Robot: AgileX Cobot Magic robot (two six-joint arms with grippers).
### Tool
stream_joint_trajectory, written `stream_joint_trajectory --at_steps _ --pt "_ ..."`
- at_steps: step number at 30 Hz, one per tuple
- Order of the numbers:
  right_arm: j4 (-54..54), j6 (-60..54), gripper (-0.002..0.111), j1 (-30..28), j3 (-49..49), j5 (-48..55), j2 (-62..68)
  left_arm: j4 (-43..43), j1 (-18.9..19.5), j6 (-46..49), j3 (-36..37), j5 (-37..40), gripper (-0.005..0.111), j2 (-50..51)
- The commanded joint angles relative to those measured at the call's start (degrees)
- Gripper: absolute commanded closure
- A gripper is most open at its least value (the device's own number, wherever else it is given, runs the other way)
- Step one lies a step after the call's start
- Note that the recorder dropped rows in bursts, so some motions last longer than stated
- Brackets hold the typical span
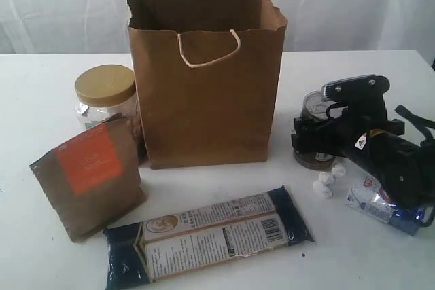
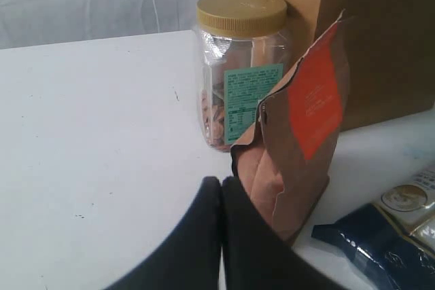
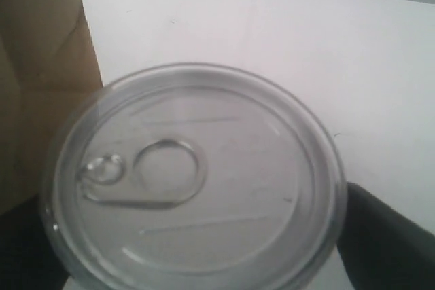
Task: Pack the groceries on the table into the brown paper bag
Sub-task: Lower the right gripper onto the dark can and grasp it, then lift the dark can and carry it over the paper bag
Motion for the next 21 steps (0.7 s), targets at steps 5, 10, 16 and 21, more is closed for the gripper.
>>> stream_joint_trajectory --at_steps 5,10,16,21 --pt "-2.2 0.9 0.02 0.0 0.3 -10.3 4.9 -0.1 -0.1 -0.1 0.2 -0.2 0.107 -0.3" --pt "-2.2 1.0 0.024 0.0 0.2 -11.7 6.7 -0.1 -0.1 -0.1 0.2 -0.2 0.107 -0.3" --pt "-2.0 2.3 0.058 0.0 0.2 -13.4 6.7 -0.1 -0.1 -0.1 0.2 -0.2 0.107 -0.3" --pt "-1.9 2.3 0.083 0.0 0.3 -13.5 6.7 -0.1 -0.1 -0.1 0.2 -0.2 0.107 -0.3"
